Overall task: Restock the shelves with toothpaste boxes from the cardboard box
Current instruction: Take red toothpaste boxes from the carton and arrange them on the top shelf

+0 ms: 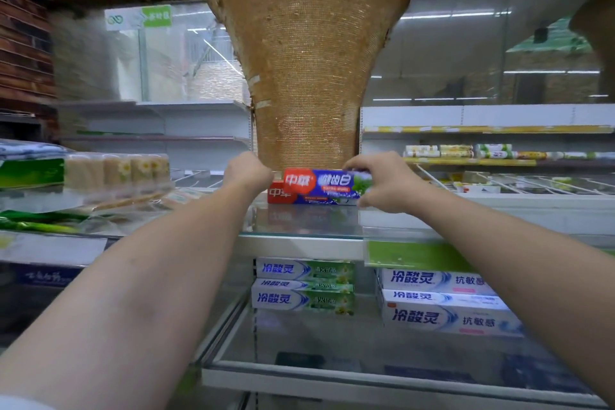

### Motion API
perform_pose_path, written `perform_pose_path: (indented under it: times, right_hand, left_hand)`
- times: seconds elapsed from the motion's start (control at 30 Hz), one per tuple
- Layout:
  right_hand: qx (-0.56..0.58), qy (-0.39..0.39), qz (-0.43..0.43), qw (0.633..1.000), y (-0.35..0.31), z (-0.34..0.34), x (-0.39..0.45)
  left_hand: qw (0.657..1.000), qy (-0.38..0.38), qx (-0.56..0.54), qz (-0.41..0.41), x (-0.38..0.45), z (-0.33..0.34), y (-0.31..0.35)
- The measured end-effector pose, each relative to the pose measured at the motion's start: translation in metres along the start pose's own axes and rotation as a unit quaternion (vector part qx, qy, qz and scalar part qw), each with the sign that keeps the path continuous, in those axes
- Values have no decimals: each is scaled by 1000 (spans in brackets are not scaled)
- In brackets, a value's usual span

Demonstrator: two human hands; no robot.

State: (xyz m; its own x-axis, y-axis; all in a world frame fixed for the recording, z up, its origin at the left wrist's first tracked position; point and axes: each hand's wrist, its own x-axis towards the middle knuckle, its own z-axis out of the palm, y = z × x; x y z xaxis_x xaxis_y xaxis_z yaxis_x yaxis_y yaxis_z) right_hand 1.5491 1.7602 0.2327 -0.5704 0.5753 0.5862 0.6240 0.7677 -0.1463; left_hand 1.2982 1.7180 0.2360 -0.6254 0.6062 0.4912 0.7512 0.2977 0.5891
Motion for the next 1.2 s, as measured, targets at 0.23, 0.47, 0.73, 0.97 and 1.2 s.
perform_pose_path:
  times: [0.23,0.47,0.73,0.97,1.2]
  right_hand:
    - [-61,-80,-25,995,-18,1,19]
    - [-132,-86,-47,986,-27,21,44]
    - [-138,-80,-48,986,-20,33,59]
    - [-173,-89,-58,979,-14,38,70]
    - [-171,-96,-52,979,-16,40,71]
  left_hand:
    - [999,-21,-33,-15,-1,-1,-9]
    - [997,-19,-71,-28,-3,-3,-15]
    - [994,-8,-101,-34,-6,-6,-12]
    - [996,-7,-89,-13,-3,-5,-10]
    - [994,-20,-104,10,-1,1,-9]
